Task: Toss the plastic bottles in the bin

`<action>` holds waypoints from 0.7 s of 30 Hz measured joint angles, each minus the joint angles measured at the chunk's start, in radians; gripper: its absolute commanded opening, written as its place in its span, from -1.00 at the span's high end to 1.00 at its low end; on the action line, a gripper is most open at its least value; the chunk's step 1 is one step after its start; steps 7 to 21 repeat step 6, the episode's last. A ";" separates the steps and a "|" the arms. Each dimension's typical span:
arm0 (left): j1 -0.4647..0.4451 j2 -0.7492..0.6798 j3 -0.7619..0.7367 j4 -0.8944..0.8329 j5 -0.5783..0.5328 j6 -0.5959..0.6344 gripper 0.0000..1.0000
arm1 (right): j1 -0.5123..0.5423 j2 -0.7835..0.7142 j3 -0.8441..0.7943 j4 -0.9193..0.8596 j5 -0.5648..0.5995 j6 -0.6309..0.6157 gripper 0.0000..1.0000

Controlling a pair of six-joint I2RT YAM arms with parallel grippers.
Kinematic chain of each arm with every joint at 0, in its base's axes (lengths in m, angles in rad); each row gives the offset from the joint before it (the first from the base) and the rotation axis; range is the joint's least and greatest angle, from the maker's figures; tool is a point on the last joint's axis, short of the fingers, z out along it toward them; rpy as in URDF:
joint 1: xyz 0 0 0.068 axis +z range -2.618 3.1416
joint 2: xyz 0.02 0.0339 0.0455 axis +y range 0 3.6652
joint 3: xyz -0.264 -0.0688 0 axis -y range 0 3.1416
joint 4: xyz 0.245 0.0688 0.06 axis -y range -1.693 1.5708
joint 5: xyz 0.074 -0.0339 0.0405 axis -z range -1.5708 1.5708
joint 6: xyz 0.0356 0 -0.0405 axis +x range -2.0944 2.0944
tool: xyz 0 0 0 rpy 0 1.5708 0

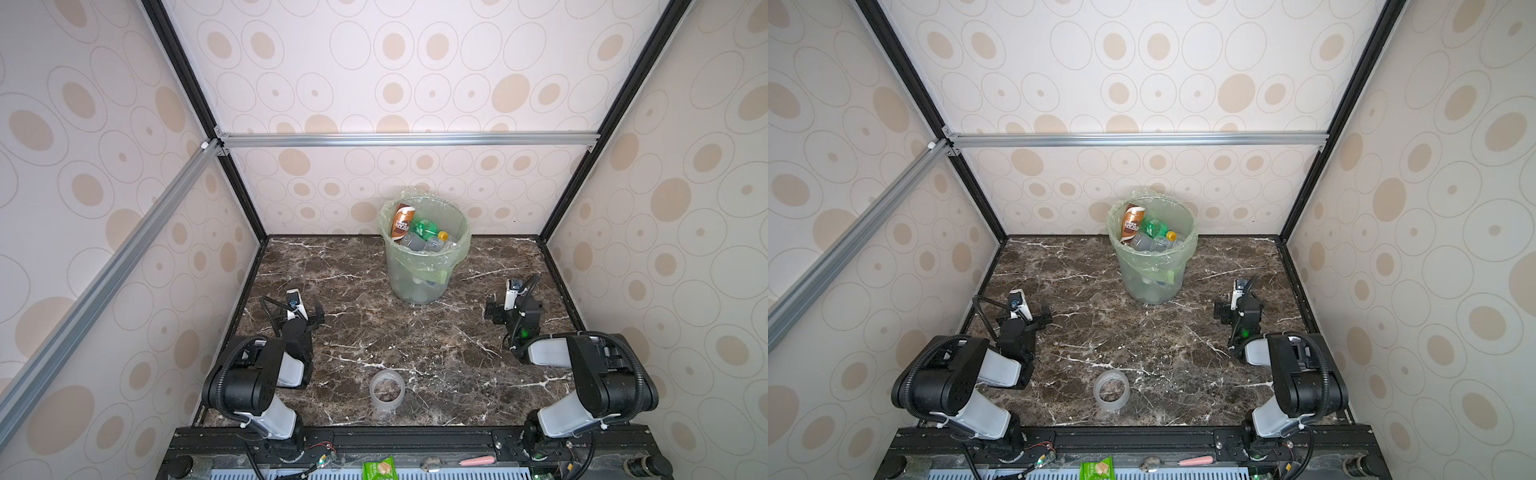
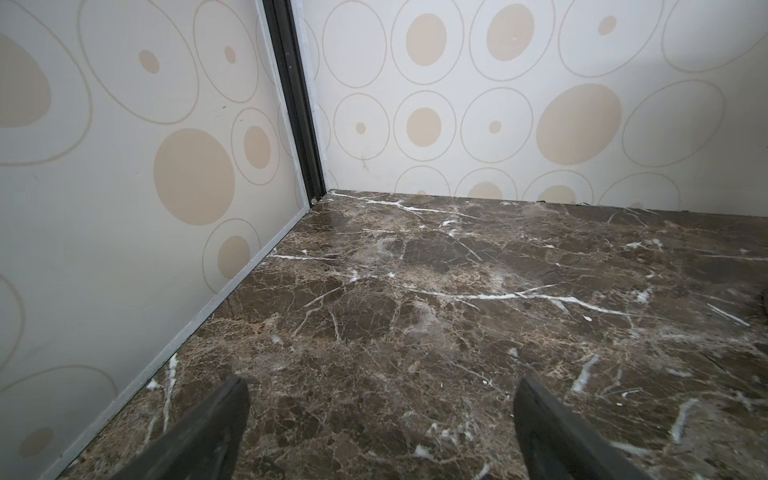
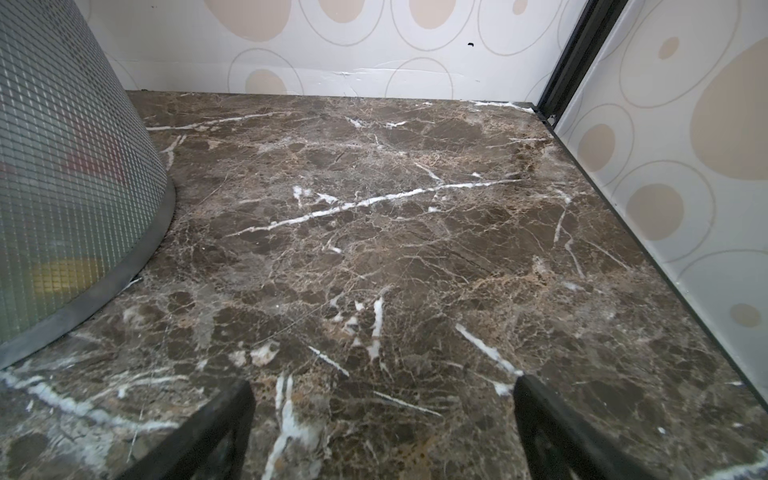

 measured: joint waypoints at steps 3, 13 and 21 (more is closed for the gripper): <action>0.000 0.000 0.000 0.000 0.000 0.001 -0.98 | 0.000 0.000 0.000 -0.002 0.000 0.000 -1.00; 0.000 0.000 0.000 0.000 0.001 0.001 -0.99 | 0.000 0.000 0.000 -0.003 0.000 0.000 -1.00; 0.000 0.000 0.000 0.000 0.001 0.001 -0.99 | 0.000 0.000 0.000 -0.003 0.000 0.000 -1.00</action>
